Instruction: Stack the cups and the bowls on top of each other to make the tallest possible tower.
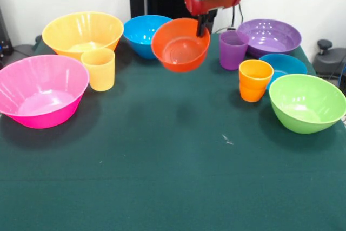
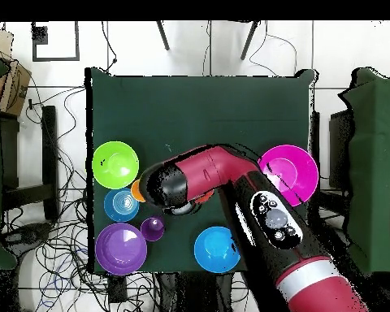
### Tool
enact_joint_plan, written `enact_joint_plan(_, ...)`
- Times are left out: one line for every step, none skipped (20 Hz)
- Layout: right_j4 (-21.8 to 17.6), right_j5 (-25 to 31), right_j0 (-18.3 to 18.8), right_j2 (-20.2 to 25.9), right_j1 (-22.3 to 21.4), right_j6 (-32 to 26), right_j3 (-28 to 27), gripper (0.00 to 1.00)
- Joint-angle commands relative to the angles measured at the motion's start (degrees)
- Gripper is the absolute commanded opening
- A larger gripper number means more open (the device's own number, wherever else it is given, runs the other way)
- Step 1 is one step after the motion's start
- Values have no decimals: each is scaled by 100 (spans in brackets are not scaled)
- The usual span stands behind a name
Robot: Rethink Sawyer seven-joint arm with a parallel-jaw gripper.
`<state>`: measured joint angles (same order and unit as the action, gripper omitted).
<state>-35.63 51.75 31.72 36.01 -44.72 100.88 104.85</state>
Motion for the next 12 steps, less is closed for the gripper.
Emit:
enact_joint_plan(-664, -1319, -94, 47, 103, -135, 255, 0)
enact_joint_plan(-874, -1748, -179, -70, 47, 129, 342, 0)
enact_joint_plan(-1084, -2177, -265, -186, -9, 394, 430, 0)
enact_joint_plan(-1331, -2444, -448, -404, -87, 684, 426, 0)
enact_joint_plan(-1493, -2733, -549, -572, -133, 882, 440, 0)
enact_joint_plan(-1565, -2983, -619, -692, -99, 1017, 438, 0)
enact_joint_plan(-1630, -3257, -728, -853, -67, 1144, 417, 0)
enact_joint_plan(-1702, -3423, -877, -1044, -55, 1307, 399, 0)
enact_joint_plan(-1725, -3625, -1050, -1273, -20, 1464, 372, 0)
enact_joint_plan(-1635, -3825, -1112, -1400, 44, 1522, 395, 0)
enact_joint_plan(-1558, -3979, -1191, -1513, 92, 1599, 402, 0)
enact_joint_plan(-1525, -4088, -1330, -1682, 108, 1689, 376, 0)
